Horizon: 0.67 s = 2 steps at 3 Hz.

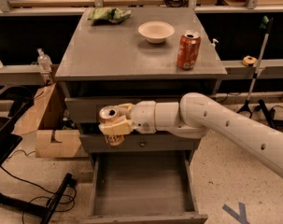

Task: Pick orange can from bottom drawer and place on counter

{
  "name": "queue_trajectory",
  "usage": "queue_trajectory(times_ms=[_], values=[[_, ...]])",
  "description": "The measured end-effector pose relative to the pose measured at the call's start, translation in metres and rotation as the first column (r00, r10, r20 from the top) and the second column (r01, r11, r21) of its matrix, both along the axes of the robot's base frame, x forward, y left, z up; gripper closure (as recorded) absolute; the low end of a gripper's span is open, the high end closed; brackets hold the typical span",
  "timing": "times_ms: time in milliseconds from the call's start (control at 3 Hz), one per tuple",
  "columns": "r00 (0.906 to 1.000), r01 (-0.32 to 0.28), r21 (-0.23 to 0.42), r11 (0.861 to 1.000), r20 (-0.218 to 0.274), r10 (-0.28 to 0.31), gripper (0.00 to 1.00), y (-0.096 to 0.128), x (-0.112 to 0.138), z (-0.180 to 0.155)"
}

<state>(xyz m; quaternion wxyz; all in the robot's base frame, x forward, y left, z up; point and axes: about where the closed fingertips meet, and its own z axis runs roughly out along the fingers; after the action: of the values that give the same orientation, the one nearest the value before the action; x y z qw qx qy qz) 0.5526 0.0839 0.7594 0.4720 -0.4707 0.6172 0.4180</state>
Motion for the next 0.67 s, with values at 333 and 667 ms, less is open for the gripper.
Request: queue_trajectory(times_ms=[333, 667], values=[[0.9933, 0.114, 0.015, 0.993, 0.019, -0.114, 1.0, -0.021, 0.021, 0.052], [0.965, 0.256, 0.022, 0.966, 0.054, -0.257, 1.0, -0.046, 0.062, 0.135]])
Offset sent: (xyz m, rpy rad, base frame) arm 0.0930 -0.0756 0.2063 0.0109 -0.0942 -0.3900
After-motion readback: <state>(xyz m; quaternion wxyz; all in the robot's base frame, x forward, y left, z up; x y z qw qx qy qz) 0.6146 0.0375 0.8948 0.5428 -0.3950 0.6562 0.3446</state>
